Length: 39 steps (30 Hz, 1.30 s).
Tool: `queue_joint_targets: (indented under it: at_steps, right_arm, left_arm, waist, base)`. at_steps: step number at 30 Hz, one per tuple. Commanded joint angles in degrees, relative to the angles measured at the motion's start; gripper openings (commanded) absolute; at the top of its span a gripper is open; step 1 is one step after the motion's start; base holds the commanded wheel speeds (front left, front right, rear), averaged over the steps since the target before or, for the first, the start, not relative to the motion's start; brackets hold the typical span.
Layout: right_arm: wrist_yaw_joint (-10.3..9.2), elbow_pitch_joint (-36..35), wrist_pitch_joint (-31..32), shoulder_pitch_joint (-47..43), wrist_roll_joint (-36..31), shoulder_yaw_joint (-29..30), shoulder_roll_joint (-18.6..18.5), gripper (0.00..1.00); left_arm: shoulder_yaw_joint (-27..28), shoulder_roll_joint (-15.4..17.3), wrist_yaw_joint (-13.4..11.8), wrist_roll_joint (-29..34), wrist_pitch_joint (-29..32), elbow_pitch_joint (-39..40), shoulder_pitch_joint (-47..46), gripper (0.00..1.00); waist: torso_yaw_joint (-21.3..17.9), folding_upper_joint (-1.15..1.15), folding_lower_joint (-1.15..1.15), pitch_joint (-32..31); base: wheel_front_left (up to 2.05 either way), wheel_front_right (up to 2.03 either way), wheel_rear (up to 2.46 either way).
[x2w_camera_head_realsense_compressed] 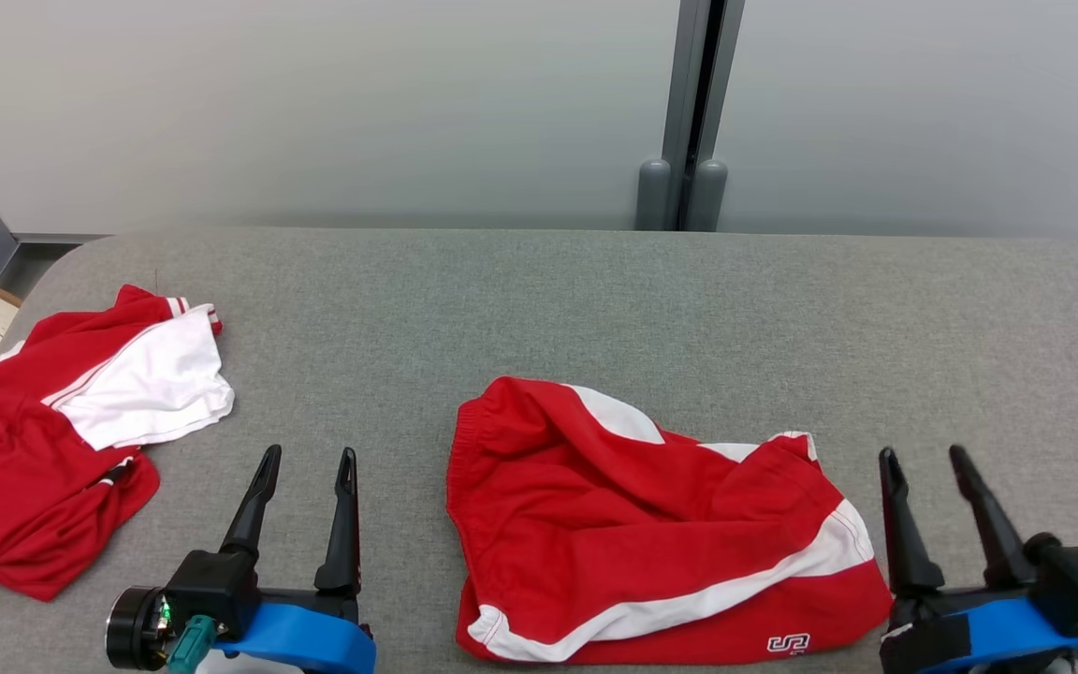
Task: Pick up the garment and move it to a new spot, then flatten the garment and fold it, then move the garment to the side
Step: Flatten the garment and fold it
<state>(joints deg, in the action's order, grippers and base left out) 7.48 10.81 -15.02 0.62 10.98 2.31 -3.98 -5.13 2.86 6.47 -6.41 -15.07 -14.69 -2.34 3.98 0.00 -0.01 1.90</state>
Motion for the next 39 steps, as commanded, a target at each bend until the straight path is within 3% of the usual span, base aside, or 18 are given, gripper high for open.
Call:
queue_joint_targets:
  at_steps: [1,8,21,39]
  right_arm:
    - [0.03,-0.9,-0.2,-0.7,-0.6,0.2,0.2,1.0]
    - [0.03,-9.4,-0.2,-3.6,-3.7,0.0,1.0,1.0]
    - [0.03,-7.9,-0.2,-4.7,-2.2,-1.5,1.1,1.0]
    - [0.03,-5.2,-0.2,-3.9,-1.4,-0.9,1.1,1.0]
  left_arm:
    - [0.1,0.1,0.2,0.3,-0.2,0.0,0.4,1.0]
    - [0.1,0.0,0.5,1.3,-0.2,0.1,-0.1,1.0]
    - [-1.1,0.5,0.8,3.1,-0.2,-0.3,-0.8,1.0]
    - [-26.8,8.2,1.0,-4.7,0.8,-7.7,-1.3,1.0]
  waist:
    - [0.0,0.0,0.01,-0.1]
    - [0.2,0.0,0.01,0.1]
    - [0.2,0.0,0.01,1.0]
    - [0.1,0.0,0.01,2.1]
  base:
    - [0.0,0.0,0.0]
    - [0.0,0.0,0.0]
    - [0.0,0.0,0.0]
    - [0.0,0.0,0.0]
